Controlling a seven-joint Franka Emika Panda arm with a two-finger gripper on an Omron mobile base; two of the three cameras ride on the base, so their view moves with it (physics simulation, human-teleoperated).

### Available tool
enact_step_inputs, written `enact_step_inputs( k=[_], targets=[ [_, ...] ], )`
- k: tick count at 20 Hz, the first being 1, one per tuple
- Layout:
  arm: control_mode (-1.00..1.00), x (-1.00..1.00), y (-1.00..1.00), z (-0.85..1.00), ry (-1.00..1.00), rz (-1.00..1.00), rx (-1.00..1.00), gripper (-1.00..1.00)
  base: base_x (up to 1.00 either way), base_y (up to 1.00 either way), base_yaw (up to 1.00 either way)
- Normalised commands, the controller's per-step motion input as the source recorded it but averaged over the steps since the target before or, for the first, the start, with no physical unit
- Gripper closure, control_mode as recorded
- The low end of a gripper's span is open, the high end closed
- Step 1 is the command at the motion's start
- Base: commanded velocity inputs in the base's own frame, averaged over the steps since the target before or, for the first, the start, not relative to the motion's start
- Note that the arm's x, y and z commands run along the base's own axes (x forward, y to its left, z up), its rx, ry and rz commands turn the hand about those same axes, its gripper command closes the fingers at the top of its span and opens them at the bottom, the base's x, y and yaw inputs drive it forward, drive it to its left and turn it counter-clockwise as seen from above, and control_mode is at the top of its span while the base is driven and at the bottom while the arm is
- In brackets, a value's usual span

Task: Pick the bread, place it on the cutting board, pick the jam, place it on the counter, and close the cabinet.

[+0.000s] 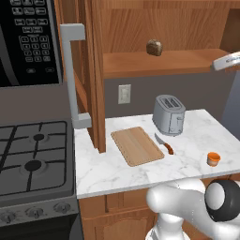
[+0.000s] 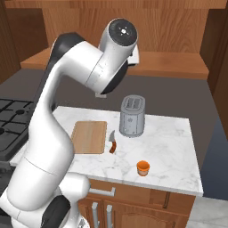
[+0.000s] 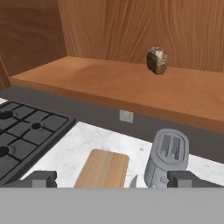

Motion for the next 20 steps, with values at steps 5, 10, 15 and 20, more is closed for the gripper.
enact_step_inputs(
  k=[5,10,15,20],
  targets=[
    [-1.00,0.61,0.00,-0.14,0.00,0.00,0.00,-1.00,0.00,0.00,0.00],
    [-1.00,0.48,0.00,-0.27,0.00,0.00,0.00,-1.00,0.00,0.00,0.00],
    [-1.00,0.44,0.00,-0.17,-0.01,0.00,0.00,-1.00,0.00,0.00,0.00],
    [-1.00,0.44,0.00,-0.08,-0.01,0.00,0.00,-1.00,0.00,0.00,0.00]
  ],
)
